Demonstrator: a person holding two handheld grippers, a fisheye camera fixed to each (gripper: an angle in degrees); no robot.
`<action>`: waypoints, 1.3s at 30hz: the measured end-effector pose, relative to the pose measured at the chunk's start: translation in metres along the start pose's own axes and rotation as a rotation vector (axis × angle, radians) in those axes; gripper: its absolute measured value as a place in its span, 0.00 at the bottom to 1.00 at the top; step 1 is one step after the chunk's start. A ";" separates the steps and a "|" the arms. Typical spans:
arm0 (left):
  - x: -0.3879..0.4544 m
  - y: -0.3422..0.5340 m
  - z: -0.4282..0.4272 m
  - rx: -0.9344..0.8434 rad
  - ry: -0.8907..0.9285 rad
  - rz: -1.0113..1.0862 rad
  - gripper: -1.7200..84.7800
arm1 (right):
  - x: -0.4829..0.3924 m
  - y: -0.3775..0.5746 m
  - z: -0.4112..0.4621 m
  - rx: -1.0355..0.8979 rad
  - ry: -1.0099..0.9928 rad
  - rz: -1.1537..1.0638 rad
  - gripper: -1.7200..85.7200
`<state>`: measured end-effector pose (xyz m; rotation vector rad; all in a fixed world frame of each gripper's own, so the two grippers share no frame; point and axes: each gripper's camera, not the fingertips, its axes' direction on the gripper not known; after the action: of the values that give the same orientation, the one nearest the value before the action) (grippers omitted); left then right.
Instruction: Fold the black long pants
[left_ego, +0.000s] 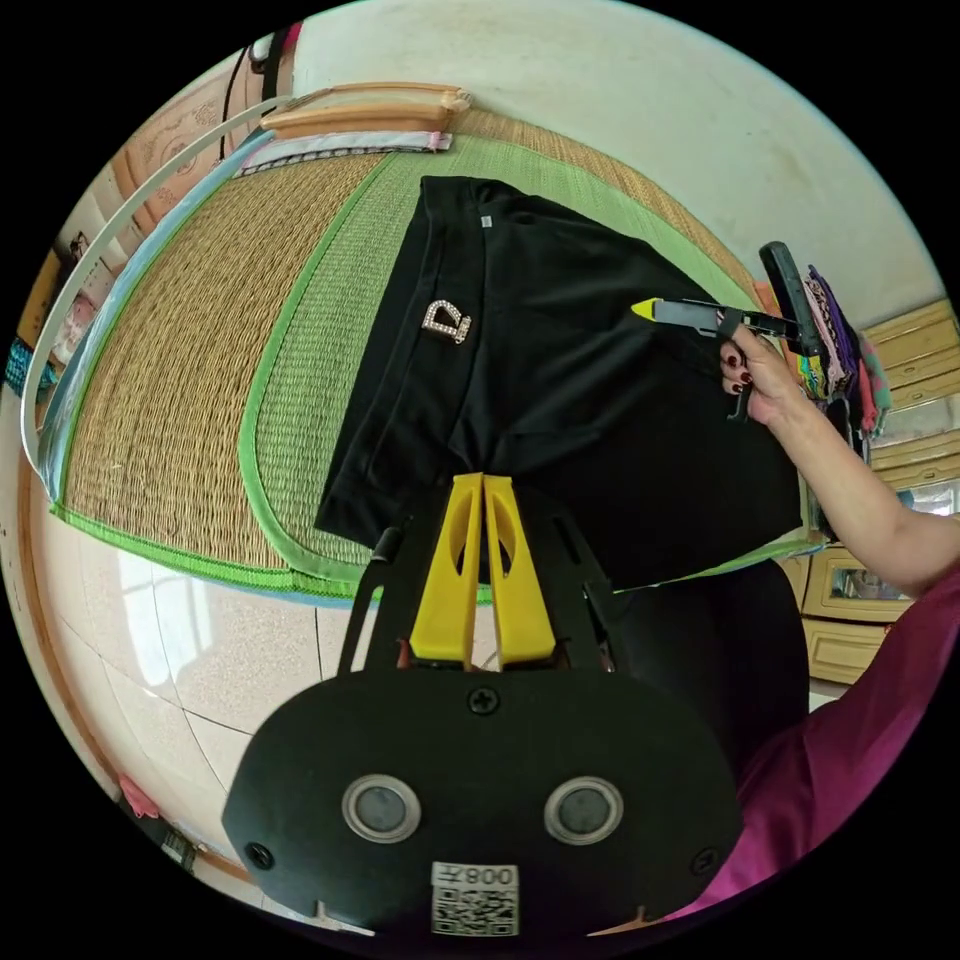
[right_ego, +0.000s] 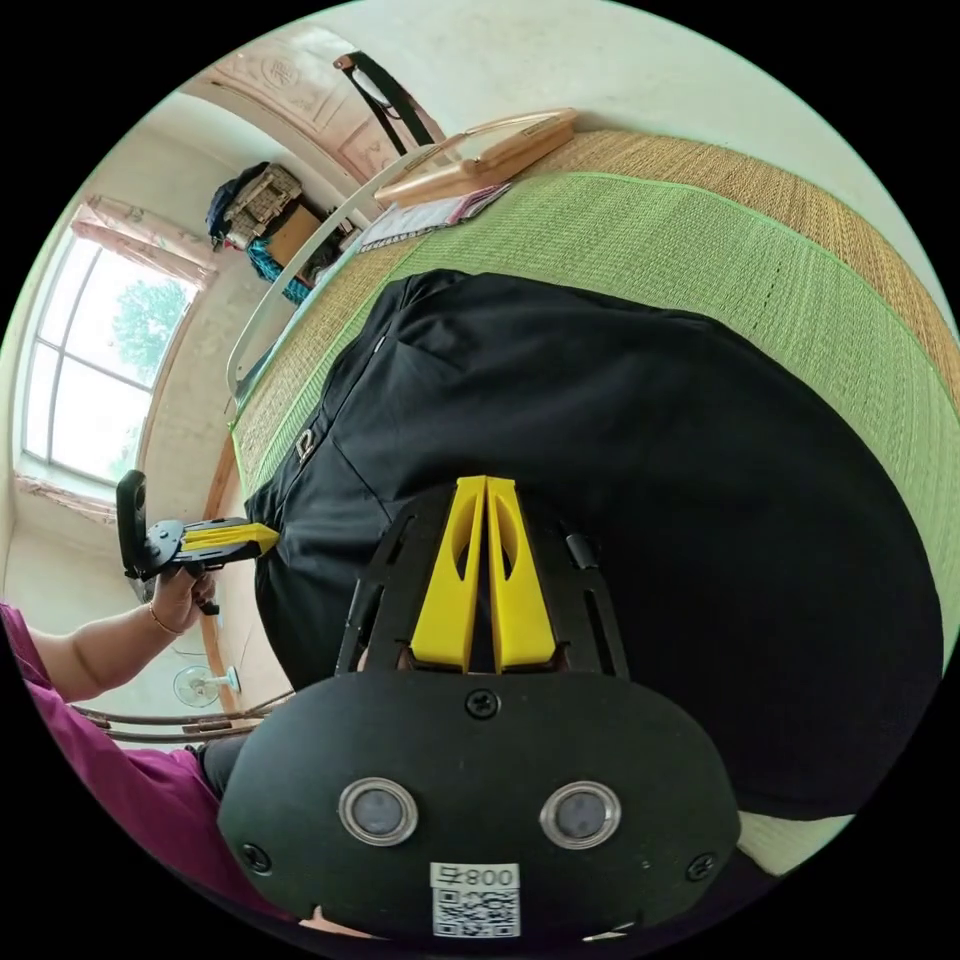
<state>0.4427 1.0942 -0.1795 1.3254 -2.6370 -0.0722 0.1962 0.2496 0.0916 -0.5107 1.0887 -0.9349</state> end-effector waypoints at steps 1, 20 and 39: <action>-0.006 -0.002 -0.005 -0.003 0.024 -0.021 0.02 | 0.000 -0.003 -0.002 -0.001 -0.007 0.007 0.02; 0.004 -0.203 -0.081 0.105 -0.086 0.066 0.02 | -0.086 0.092 -0.054 -0.042 -0.090 0.059 0.02; 0.087 -0.101 -0.226 0.072 0.115 0.100 0.02 | -0.136 0.214 -0.129 -0.123 0.055 -0.002 0.02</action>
<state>0.5149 0.9734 0.0423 1.1785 -2.6254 0.1100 0.1404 0.4892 -0.0517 -0.5898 1.2005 -0.8918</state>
